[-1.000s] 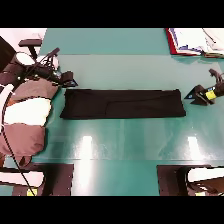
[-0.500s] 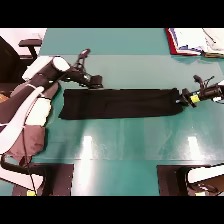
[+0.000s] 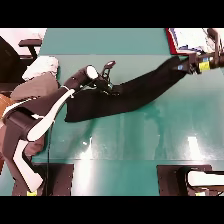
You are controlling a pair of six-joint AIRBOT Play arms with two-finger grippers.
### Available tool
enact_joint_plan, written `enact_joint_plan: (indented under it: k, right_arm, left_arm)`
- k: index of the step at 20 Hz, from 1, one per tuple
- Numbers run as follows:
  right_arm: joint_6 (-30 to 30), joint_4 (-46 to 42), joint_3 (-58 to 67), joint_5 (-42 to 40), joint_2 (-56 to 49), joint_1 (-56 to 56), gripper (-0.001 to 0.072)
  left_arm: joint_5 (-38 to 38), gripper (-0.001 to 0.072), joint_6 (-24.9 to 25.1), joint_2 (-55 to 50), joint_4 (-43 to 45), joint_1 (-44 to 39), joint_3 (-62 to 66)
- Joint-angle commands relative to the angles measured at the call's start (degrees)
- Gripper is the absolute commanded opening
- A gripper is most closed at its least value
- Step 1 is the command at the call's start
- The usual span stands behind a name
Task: Fold the shirts.
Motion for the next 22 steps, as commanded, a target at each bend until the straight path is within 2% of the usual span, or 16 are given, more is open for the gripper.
enact_joint_plan:
  k: [1,5,8,12,16,17,19,20,21,22]
  right_arm:
    - [2.95,1.75,7.43,1.09,1.55,5.99,0.0014]
    - [3.06,1.77,11.13,0.48,1.55,12.46,0.0014]
    - [3.04,1.68,12.61,0.0,0.87,16.79,0.0014]
    - [2.32,1.68,17.25,-0.59,-3.87,24.9,0.0015]
    - [0.48,1.73,25.24,-5.31,-14.36,38.25,0.0017]
    - [0.0,1.77,25.42,-8.39,-16.57,41.53,0.0048]
    - [-4.04,4.9,24.15,-14.67,-20.7,46.9,0.034]
    - [-5.95,7.21,23.32,-16.39,-22.32,48.74,0.0419]
    - [-6.16,7.76,23.26,-15.93,-23.56,49.64,0.045]
    - [-6.16,6.86,23.26,-14.69,-24.17,49.68,0.045]
  left_arm:
    - [0.61,0.0021,-1.6,-2.97,-0.37,-1.36,1.86]
    - [1.25,0.0022,-1.62,-2.95,-0.74,-1.33,3.34]
    - [-2.43,0.0022,-1.57,-1.55,0.59,0.57,7.23]
    - [-8.81,0.0022,-1.4,7.74,6.58,9.4,11.28]
    - [-13.25,0.0023,-1.33,20.87,13.33,20.72,12.41]
    - [-13.88,0.0023,-1.33,24.0,15.02,23.17,12.41]
    - [-14.73,0.0023,-1.33,28.74,16.87,27.19,12.41]
    - [-15.1,0.0023,-1.36,30.36,16.92,28.65,12.41]
    - [-15.69,0.0023,-1.33,31.74,16.92,29.92,12.41]
    - [-16.33,0.0023,-1.31,32.54,16.92,30.75,12.41]
